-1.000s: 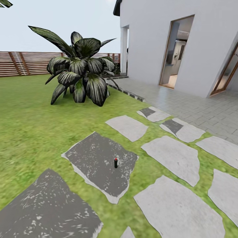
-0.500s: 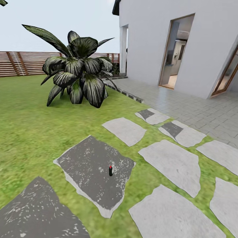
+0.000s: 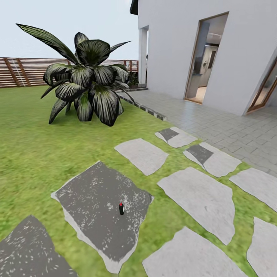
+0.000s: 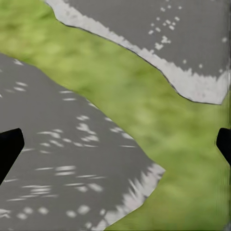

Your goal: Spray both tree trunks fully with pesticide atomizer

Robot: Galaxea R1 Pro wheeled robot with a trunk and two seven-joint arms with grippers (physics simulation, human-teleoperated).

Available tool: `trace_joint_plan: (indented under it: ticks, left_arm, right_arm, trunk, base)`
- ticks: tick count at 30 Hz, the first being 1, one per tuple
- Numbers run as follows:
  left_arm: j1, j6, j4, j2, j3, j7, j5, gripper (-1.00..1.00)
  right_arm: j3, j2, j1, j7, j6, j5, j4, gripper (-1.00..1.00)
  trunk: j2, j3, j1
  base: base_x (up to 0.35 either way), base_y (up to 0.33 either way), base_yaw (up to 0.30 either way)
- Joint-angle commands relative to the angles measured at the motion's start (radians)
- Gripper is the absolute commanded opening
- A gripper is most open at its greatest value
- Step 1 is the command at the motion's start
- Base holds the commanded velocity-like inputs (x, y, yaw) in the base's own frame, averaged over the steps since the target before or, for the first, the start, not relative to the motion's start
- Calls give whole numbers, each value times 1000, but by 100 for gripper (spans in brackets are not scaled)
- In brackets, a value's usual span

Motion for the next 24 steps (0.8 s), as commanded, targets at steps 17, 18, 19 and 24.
trace_joint_plan:
  ticks: [17, 18, 19, 24]
  left_arm:
    - [0, 0, 0, 0, 0, 0, 0, 100]
    - [0, 0, 0, 0, 0, 0, 0, 100]
    - [0, 0, 0, 0, 0, 0, 0, 100]
    - [0, 0, 0, 0, 0, 0, 0, 100]
  right_arm:
    - [0, 0, 0, 0, 0, -2, 0, 100]
    - [0, 0, 0, 0, 0, -2, 0, 100]
    - [-1, 0, 0, 0, 0, -2, 0, 100]
    - [-2, 0, 0, 0, 0, -2, -1, 100]
  trunk:
    - [0, 0, 0]
    - [0, 0, 0]
    - [0, 0, 0]
    - [0, 0, 0]
  base:
    - [237, -190, 0]
    - [235, -195, 0]
    - [235, -195, 0]
    - [235, -195, 51]
